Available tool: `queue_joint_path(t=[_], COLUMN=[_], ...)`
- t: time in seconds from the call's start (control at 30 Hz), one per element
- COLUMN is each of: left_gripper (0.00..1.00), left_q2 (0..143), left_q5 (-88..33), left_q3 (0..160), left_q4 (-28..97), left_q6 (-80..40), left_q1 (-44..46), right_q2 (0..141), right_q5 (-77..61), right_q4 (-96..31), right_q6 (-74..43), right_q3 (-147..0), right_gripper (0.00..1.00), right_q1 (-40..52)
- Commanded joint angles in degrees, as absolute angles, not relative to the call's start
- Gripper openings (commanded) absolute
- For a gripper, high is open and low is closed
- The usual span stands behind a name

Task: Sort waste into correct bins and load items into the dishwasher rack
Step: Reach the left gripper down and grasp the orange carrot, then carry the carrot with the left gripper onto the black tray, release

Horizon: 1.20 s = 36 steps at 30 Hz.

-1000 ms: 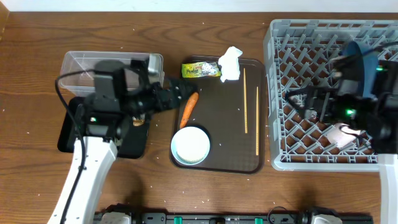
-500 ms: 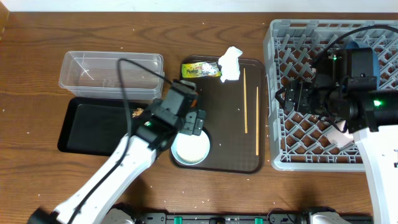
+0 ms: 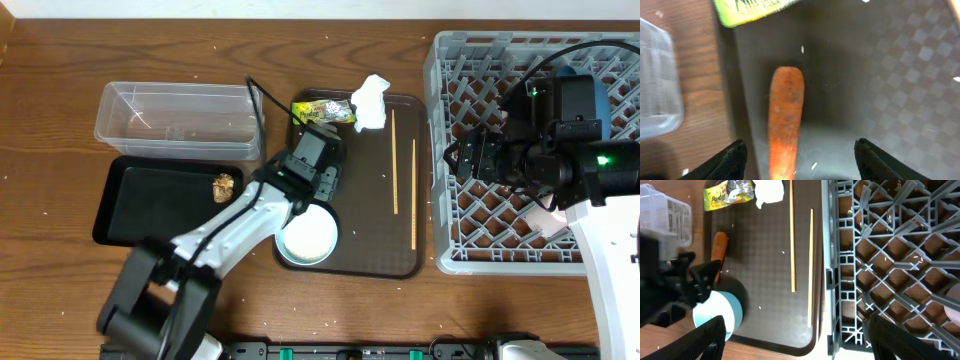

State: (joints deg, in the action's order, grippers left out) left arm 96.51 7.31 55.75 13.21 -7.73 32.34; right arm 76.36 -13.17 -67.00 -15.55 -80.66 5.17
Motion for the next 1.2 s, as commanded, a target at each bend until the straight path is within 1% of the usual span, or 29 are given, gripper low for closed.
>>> queue_joint_path(t=[0.0,0.03,0.17,0.23,0.3,0.33,0.43,0.5,0.63,0.83,1.1,1.13,1.17], left_gripper=[0.68,0.65,0.64,0.58,0.48,0.45,0.32,0.31,0.3,0.29,0.27,0.28,0.38], left_q2=[99.77,100.66,103.13,104.03,104.55,104.62,104.31,103.81,100.86,91.94,81.62,81.56,81.78], left_q5=[6.63,6.57,6.61,6.61,6.59,6.59,6.33,5.37,1.58,1.56,1.56,1.08,0.58], left_q3=[56.05,56.05,56.05,56.05,56.05,56.05,56.07,56.21,57.04,57.25,57.23,57.23,57.19], left_q4=[12.49,12.4,12.14,12.05,12.1,12.12,12.01,12.1,12.6,13.78,19.64,19.66,19.66], left_q6=[-8.25,-8.62,-8.84,-8.84,-8.84,-8.84,-8.84,-8.84,-8.86,-8.84,-9.91,-9.89,-9.87], left_q1=[31.97,31.94,31.79,31.66,31.57,31.57,31.57,31.57,31.57,30.98,27.86,27.88,27.97], right_q2=[76.53,76.53,76.53,76.53,76.53,76.53,76.53,76.53,76.51,76.51,76.51,76.53,76.51], right_q5=[-12.69,-12.69,-12.69,-12.69,-12.69,-12.69,-12.67,-12.67,-12.67,-12.67,-12.67,-12.64,-12.64], right_q4=[-67.16,-67.18,-67.29,-67.29,-67.33,-67.44,-67.96,-68.18,-68.38,-68.38,-68.38,-68.36,-68.34], right_q6=[-16.25,-16.25,-16.25,-16.25,-16.25,-16.25,-16.25,-16.23,-16.01,-16.01,-15.59,-15.62,-15.62], right_q3=[-81.19,-81.19,-81.19,-81.19,-81.19,-81.19,-81.19,-81.19,-81.19,-81.19,-81.19,-81.19,-81.19], right_gripper=[0.84,0.84,0.84,0.84,0.84,0.83,0.83,0.83,0.82,0.83,0.83,0.83,0.83], right_q1=[5.69,5.72,5.72,5.72,5.72,5.72,5.72,5.72,5.72,5.69,5.72,5.69,5.69])
